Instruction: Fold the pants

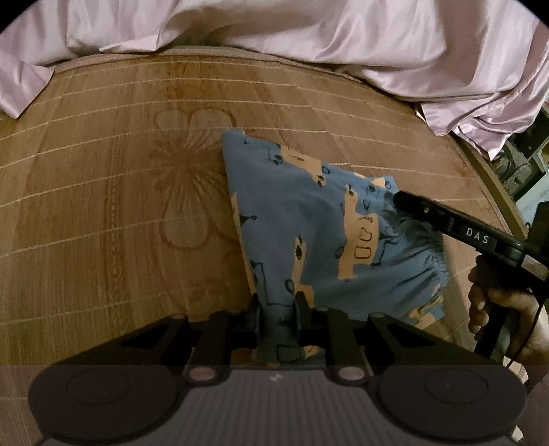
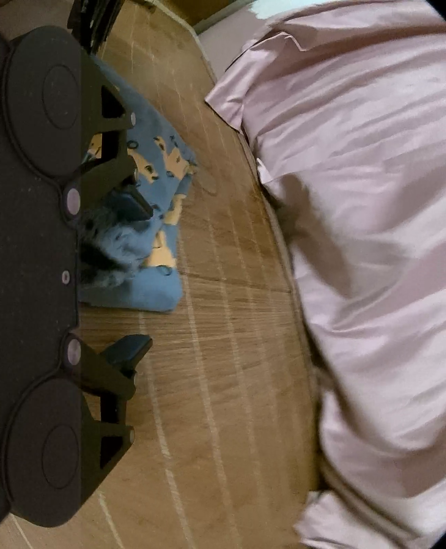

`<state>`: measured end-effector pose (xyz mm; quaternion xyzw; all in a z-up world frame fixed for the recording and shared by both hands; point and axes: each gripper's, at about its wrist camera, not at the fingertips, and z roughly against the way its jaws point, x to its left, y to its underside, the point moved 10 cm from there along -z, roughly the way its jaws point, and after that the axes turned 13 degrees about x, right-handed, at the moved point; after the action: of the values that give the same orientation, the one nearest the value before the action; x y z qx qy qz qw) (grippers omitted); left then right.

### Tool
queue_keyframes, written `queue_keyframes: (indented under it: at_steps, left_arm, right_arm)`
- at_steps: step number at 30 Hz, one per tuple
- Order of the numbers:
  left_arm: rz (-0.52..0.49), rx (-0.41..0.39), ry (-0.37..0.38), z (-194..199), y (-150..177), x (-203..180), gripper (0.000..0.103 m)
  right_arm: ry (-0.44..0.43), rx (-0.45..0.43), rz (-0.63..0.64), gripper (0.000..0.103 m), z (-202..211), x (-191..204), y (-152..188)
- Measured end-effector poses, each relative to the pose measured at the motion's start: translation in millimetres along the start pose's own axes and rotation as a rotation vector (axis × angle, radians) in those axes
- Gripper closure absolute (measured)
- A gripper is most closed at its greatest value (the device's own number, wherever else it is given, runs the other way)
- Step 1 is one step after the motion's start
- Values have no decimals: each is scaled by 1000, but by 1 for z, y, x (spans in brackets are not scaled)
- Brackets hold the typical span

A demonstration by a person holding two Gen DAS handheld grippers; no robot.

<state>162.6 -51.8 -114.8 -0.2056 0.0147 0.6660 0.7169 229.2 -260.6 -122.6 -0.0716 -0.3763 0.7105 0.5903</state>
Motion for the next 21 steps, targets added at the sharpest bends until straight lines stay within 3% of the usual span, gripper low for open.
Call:
queue_keyframes:
  at_steps: [3, 4, 5, 12, 21]
  left_arm:
    - [2, 7, 1, -2, 1, 3, 77]
    - [2, 7, 0, -2, 1, 4, 75]
    - [3, 7, -1, -2, 1, 4, 74]
    - [-5, 2, -11, -1, 0, 3, 75]
    - [-27, -28, -68, 3, -1, -6, 83]
  right_arm:
    - [-7, 1, -5, 34, -2, -1, 2]
    - [2, 8, 13, 51, -3, 1, 2]
    - [-9, 26, 31, 59, -5, 6, 4]
    - [38, 27, 71, 80, -5, 20, 7]
    - [445, -78, 616, 83, 12, 88, 9]
